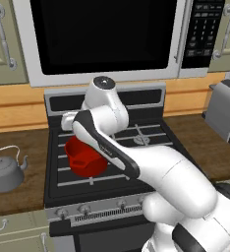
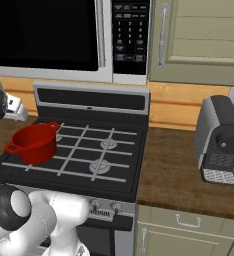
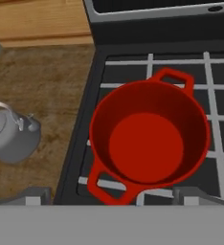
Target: Pick the kettle from the counter and place it on a stove burner. Then turn the burner on.
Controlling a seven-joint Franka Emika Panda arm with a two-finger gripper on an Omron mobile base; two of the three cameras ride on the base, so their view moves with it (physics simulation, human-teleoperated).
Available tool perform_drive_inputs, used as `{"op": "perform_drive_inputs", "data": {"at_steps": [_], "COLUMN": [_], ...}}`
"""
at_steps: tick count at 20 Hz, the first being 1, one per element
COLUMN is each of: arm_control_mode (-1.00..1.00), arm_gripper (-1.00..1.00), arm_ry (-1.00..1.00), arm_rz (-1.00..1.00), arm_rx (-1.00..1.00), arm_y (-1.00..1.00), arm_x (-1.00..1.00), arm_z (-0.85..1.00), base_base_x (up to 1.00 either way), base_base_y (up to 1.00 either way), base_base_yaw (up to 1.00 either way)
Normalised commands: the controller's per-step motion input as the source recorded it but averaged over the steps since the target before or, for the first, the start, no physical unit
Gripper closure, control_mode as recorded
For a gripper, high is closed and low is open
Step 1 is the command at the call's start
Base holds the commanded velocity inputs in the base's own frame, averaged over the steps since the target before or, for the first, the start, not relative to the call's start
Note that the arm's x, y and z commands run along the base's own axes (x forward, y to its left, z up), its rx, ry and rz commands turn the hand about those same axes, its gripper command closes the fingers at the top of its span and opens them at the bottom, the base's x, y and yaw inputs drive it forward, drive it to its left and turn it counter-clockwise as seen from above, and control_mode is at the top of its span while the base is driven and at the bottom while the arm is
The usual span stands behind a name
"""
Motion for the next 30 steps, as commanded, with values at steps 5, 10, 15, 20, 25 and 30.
{"op": "perform_drive_inputs", "data": {"at_steps": [5, 10, 15, 20, 25, 30], "arm_control_mode": [-1.00, -1.00, -1.00, -1.00, -1.00, -1.00], "arm_gripper": [-1.00, -1.00, -1.00, -1.00, -1.00, -1.00], "arm_ry": [0.04, 0.00, 0.00, 0.00, -0.01, 0.00], "arm_rz": [0.00, 0.00, 0.00, 0.00, 0.00, 0.00], "arm_rx": [0.00, 0.00, 0.00, 0.00, 0.00, 0.02], "arm_y": [0.49, 0.78, 0.80, 0.74, 0.64, 0.56], "arm_x": [0.03, 0.00, 0.00, 0.08, 0.08, 0.10], "arm_z": [0.00, -0.08, -0.04, -0.11, 0.00, -0.01], "base_base_x": [0.00, 0.00, 0.00, 0.00, 0.00, 0.00], "base_base_y": [0.00, 0.00, 0.00, 0.00, 0.00, 0.00], "base_base_yaw": [0.00, 0.00, 0.00, 0.00, 0.00, 0.00]}}
